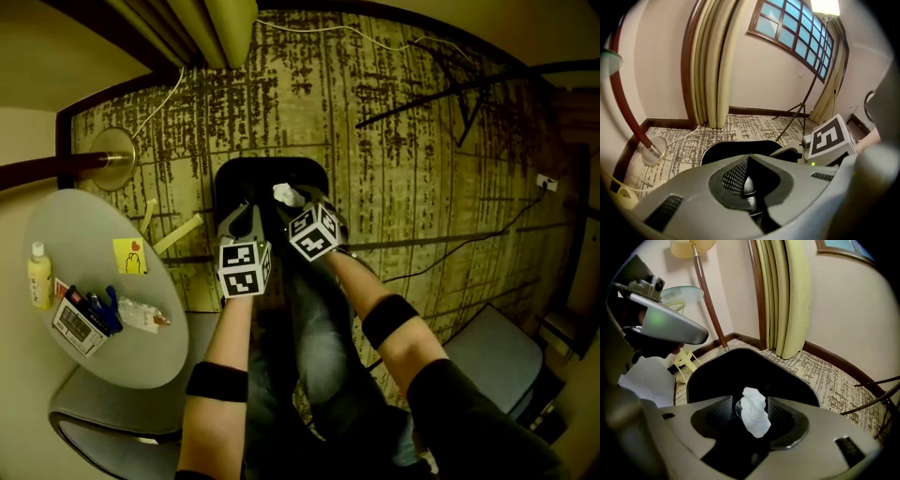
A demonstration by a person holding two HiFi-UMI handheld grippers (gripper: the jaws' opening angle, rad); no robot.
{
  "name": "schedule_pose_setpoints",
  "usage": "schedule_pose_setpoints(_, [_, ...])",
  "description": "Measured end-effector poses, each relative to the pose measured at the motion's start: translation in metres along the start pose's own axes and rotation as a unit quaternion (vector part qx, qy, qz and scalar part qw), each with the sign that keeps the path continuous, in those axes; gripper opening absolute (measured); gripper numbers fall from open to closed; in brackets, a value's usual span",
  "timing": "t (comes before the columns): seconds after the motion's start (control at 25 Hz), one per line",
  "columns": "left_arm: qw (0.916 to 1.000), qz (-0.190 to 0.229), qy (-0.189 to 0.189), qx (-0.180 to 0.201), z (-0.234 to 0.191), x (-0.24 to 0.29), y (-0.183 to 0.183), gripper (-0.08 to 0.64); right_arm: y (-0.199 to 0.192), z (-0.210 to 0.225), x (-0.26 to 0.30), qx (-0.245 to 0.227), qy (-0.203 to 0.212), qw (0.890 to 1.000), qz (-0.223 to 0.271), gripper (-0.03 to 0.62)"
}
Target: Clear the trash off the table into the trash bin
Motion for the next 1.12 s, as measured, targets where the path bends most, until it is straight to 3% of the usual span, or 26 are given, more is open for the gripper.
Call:
schedule_pose_setpoints(0.24, [1.0000,0.000,0.002,0.000,0.001,-0.004,-0.006,0.000,-0.008,0.002,-0.004,0.000,-0.011,1.000,-0.003,0.287])
schedule_pose_setpoints(0.4, [1.0000,0.009,-0.001,-0.001,0.012,-0.033,0.015,0.000,0.003,-0.005,-0.040,0.011,-0.011,1.000,0.010,0.273])
schedule_pose_setpoints(0.44, [0.9999,0.013,-0.002,-0.001,0.017,-0.044,0.024,0.000,0.013,-0.008,-0.057,0.013,-0.013,1.000,0.017,0.245])
schedule_pose_setpoints(0.72, [0.9989,0.046,0.003,-0.008,0.037,-0.181,0.149,0.000,0.122,-0.043,-0.226,0.015,-0.010,0.995,0.101,0.000])
schedule_pose_setpoints(0.96, [0.9928,0.111,0.046,0.008,0.029,-0.325,0.254,0.000,0.224,-0.108,-0.377,0.005,0.011,0.984,0.177,0.000])
schedule_pose_setpoints(1.12, [0.9841,0.146,0.101,-0.009,0.004,-0.399,0.281,0.000,0.262,-0.162,-0.442,-0.030,0.038,0.977,0.209,0.002])
Point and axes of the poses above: the fingertips, and each gripper's own axes: x forward along the fingers, z to its right, y out of its top, the point moved 1 cm from there along -x, backward along the fingers, and after that the axes turned 15 degrees about x, right-handed, at the moved point
